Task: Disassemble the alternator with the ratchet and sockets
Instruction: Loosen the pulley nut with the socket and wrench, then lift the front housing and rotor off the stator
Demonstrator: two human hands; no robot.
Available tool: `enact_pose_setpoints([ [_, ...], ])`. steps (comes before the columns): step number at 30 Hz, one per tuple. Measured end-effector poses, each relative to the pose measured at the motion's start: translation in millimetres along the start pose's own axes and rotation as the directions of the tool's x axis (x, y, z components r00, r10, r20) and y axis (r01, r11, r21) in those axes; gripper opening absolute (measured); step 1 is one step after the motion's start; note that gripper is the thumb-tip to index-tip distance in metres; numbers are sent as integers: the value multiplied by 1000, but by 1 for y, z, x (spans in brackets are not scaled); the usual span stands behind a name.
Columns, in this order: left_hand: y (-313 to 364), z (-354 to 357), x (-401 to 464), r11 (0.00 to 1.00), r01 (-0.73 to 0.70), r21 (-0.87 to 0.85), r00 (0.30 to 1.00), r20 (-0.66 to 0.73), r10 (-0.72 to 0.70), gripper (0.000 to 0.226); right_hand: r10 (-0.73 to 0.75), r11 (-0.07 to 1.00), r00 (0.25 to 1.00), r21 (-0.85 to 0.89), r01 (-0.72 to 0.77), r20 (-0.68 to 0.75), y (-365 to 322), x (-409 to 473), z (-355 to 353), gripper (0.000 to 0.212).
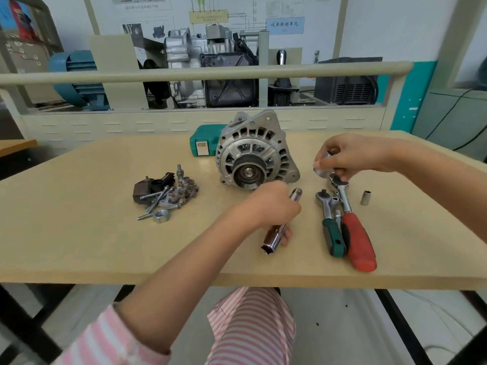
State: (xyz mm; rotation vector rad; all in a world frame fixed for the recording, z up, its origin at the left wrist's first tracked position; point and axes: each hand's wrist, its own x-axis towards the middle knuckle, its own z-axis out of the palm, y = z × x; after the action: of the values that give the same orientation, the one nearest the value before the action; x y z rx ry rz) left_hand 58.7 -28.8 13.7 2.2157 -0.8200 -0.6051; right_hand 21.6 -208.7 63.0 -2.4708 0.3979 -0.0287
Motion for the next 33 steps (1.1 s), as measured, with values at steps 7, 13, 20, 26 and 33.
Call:
enact_pose_setpoints([
  [7,24,25,16,799,-15,601,968,-191,162,23,0,971,999,-240,-13,-54,-4,20,-8,21],
  [13,31,43,18,773,-54,632,976,-131,175,24,42,906,998,-419,-57,-45,2,40,5,31],
  [20,27,43,13,807,-92,584,964,-151,220,32,56,834,998,-549,-55,-15,7,45,20,33],
  [26,0,4,5,858,-78,508,800,-482,358,32,159,781,987,-614,-112,21,1,42,15,39],
  [33,-38,-29,23,951,-6,309,644,-726,240,76,-103,992,954,34,118,-282,-32,54,14,67],
])
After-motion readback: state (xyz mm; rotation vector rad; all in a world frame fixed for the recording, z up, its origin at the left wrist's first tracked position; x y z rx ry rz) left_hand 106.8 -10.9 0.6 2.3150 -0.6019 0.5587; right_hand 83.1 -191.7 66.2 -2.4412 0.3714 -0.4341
